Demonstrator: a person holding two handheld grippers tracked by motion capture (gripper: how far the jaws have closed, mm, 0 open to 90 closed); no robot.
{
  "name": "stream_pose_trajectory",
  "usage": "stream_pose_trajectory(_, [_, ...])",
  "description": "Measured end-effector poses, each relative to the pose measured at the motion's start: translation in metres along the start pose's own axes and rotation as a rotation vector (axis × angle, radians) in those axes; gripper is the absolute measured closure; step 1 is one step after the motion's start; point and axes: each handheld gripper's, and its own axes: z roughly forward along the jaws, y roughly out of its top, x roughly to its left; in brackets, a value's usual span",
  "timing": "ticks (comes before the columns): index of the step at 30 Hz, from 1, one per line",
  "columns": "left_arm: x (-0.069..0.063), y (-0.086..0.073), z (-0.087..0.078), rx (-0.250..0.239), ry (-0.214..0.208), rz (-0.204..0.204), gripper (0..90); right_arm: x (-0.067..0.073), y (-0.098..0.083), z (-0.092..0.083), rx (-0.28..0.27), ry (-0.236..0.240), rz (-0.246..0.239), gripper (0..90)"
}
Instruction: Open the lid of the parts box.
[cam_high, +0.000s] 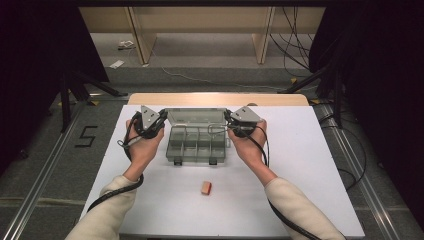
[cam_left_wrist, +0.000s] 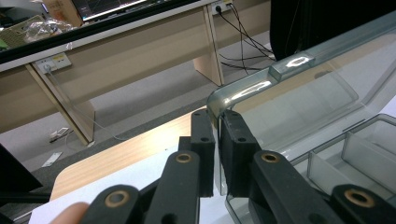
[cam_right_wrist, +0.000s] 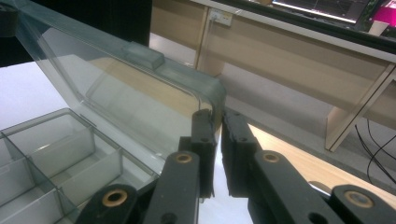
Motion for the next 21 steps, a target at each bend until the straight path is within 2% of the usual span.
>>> stream_pose_trajectory(21, [0.006,0.007,0.014,0.007,0.002,-0.024,83.8,-0.007,0.005,0.013,0.004,-0.009,0.039,84.9])
